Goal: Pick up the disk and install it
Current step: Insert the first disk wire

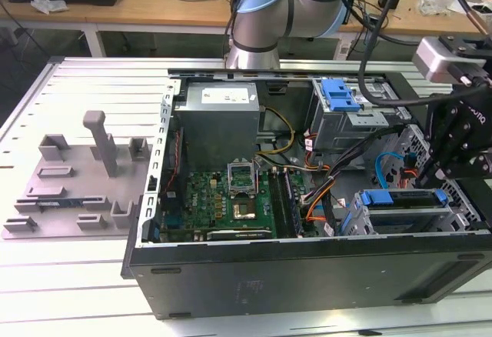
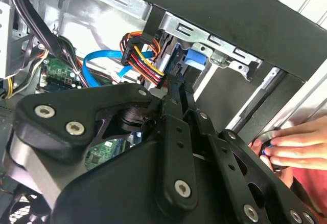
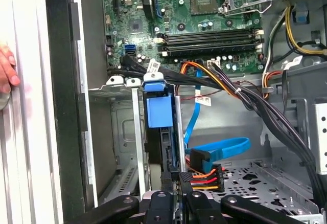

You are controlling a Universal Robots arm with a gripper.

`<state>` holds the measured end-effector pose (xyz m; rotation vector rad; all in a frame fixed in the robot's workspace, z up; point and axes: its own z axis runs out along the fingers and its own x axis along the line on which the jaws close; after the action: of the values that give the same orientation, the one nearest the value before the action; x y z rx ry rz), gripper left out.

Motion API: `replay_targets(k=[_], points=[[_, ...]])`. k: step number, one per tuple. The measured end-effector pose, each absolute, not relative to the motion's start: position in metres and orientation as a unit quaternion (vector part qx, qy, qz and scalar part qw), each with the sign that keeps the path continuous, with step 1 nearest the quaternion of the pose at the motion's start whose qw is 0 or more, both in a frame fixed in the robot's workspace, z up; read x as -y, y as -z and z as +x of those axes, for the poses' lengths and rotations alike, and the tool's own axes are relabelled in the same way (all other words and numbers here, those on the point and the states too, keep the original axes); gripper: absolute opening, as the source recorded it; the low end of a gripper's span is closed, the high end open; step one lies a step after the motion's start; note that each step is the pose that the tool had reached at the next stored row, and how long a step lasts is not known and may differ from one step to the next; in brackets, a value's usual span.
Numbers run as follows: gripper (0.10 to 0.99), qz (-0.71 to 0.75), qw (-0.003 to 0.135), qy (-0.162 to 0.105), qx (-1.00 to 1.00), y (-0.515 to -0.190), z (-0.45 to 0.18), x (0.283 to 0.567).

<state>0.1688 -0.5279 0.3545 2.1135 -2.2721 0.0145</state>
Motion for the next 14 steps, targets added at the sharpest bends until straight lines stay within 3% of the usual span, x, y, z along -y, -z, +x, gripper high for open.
replay_targets(k=[14], points=[[0.169,0.695,0.017,-0.009,0.719,-0.3544,0.1664,0.5218]])
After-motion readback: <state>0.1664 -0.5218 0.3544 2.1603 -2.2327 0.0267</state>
